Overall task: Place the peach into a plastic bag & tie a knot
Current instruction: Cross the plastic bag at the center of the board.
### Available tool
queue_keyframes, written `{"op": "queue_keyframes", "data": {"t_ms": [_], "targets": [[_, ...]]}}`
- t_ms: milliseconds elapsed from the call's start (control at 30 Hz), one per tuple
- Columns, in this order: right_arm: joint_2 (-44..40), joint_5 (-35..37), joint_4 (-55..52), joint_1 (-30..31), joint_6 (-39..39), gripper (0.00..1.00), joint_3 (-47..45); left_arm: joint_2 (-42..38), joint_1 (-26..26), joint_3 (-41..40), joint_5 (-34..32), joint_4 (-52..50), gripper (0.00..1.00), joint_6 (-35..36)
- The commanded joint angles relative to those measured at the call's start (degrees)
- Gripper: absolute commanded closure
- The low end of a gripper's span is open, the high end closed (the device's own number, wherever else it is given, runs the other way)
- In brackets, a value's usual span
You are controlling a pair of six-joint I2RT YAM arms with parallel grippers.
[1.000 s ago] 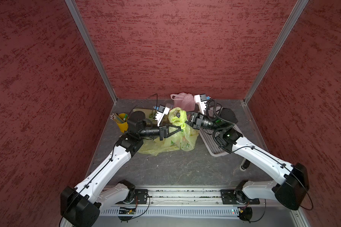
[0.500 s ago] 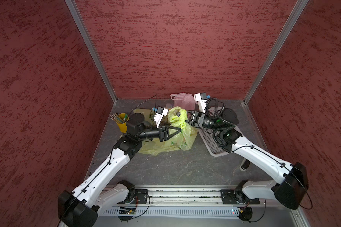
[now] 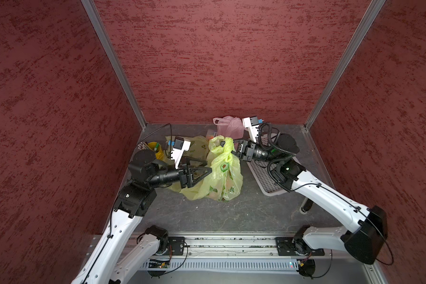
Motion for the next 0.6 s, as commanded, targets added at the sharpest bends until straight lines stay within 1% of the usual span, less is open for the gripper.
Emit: {"op": "queue_keyframes", "data": {"t_ms": [0,67,200,267,367,467,567], "targets": [[-0.94,-0.93,-1.02,0.12,-1.95,1.0,2.68,-1.07,2.13,1.67,2.93,-2.65,0.33,-0.74],[-1.0,-1.11,-1.68,0.13,-2.54,1.0,2.69,-1.52,3.53,2.02,1.84,-2.75,0.32,-1.41],[-1.16,-1.68,-3.47,0.08,-3.43,1.0,3.33,-1.02,5.96,2.36,-3.18,-2.2,0.3,-2.2],[-1.2,-2.16,-4.54,0.13,-4.05,1.0,3.77,0.11,6.53,1.88,-4.24,0.1,0.3,-3.02],[-0.72,-3.19,-5.42,0.12,-4.46,1.0,4.59,2.4,6.68,-0.02,-3.35,6.89,0.29,-5.87],[-0.07,-3.84,-5.58,0.12,-4.52,1.0,5.26,5.07,5.11,-2.81,-2.1,14.04,0.28,-8.9],[0.44,-3.84,-6.13,0.13,-5.25,1.0,5.62,7.69,0.49,-4.37,-2.7,17.31,0.27,-8.56]]}}
